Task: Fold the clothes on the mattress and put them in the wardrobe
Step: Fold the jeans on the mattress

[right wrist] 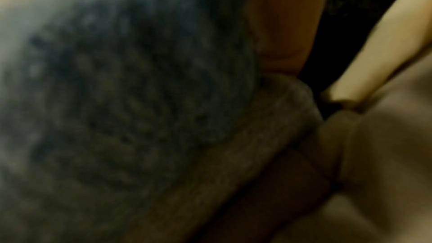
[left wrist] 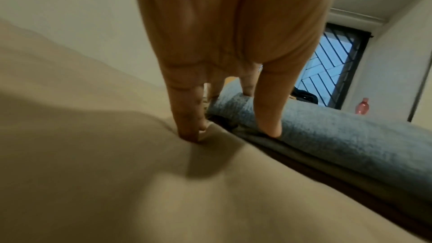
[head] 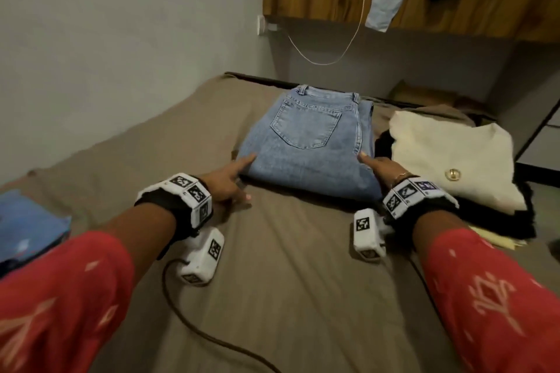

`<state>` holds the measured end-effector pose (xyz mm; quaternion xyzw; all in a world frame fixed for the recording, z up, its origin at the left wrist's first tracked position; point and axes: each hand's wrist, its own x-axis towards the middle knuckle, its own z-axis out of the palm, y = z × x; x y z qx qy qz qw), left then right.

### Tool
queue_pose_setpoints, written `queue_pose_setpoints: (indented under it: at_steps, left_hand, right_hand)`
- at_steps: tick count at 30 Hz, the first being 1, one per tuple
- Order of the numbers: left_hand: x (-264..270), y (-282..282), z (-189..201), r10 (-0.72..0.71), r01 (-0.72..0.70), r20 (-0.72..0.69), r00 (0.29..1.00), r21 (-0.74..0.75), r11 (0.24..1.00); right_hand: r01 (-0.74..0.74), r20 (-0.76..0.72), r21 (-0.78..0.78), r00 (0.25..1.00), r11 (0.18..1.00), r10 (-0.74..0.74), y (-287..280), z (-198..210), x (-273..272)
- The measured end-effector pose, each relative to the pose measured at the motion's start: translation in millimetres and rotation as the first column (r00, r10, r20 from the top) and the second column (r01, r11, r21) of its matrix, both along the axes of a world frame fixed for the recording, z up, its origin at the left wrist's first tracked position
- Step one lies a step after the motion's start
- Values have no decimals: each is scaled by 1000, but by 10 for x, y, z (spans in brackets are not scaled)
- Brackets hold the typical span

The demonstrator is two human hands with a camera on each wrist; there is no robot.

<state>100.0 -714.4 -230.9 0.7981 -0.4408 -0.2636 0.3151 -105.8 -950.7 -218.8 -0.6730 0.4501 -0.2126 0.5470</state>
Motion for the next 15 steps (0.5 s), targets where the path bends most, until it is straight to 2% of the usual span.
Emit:
queue_pose_setpoints:
  at_steps: [3, 4, 6, 9, 12, 15]
  left_hand:
    - [-213, 284, 63, -20, 36, -101, 995, 151, 988]
    - [-339, 443, 99, -41, 64, -115, 992, 200, 978]
    - [-617, 848, 177, -103, 115, -57, 993, 286, 951]
    - [-1011, 1623, 322, -127, 122, -5, 992, 306, 944]
    - [-1183, 2546, 390, 40, -16, -83, 996, 277, 961]
    - [-1210, 3429, 518, 201, -202, 25, 979, 215, 955]
  right_hand:
    - [111, 10, 94, 994, 989, -112, 164, -3, -255]
    - [118, 60, 156, 990, 981, -128, 271, -10, -374]
    - [61, 153, 297, 982, 953, -111, 663, -4, -598]
    - [24, 174, 346, 981, 938, -90, 1422, -61, -946]
    - [-138, 184, 407, 981, 903, 67, 2240, -81, -1229]
    - [-211, 152, 399, 975, 892, 163, 2923, -97, -1239]
